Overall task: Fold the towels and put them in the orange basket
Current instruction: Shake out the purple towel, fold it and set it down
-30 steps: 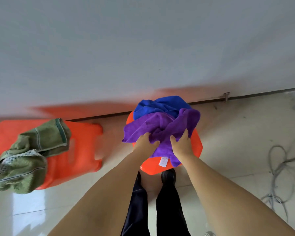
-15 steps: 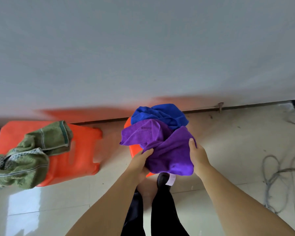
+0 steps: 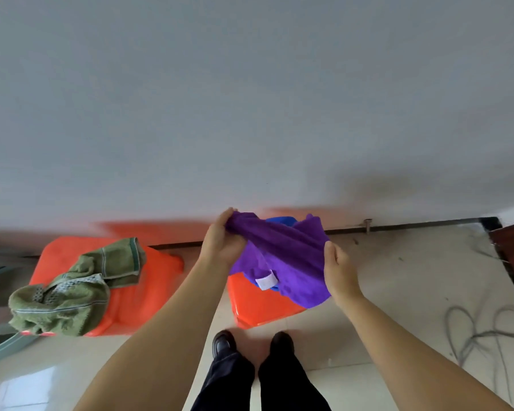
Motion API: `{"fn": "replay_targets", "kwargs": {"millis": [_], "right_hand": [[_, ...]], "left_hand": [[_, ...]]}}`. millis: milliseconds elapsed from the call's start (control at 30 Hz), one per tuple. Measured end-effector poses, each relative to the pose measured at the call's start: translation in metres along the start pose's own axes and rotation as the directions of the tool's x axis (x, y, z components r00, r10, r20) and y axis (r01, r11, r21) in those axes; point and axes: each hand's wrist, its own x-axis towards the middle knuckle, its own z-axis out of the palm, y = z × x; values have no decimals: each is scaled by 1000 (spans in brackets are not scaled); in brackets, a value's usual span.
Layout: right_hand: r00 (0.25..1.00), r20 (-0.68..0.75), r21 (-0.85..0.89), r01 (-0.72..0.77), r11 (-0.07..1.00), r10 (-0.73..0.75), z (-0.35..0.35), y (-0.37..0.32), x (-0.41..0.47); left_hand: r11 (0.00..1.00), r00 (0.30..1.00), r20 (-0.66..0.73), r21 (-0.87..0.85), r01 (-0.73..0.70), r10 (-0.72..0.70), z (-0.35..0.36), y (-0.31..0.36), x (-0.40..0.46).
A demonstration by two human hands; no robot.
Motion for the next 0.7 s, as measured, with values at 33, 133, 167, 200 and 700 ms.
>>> {"fn": "replay_targets", "kwargs": {"millis": [33,133,167,200,700], "right_hand": [[1000,-7,1,-23,1000,23,3,0,-5],[960,144,-7,-240,971,238,12,4,-15],[911,242,-9,-343,939,334,14,3,-19],[849,333,-22,-428,904,410,16,1,-22],[540,734,-388,-165,907,412,45,-65,-44]], "left_hand": [[1000,999,40,-2,7,-7,12,2,-5],[999,978,204,35,24,-31,37,6,-24],[998,960,272,45,53,-63,42,8,-29],[994,941,323,71,79,-98,45,10,-32],[919,630,764,337,-204,-141,71,57,-118]]}}
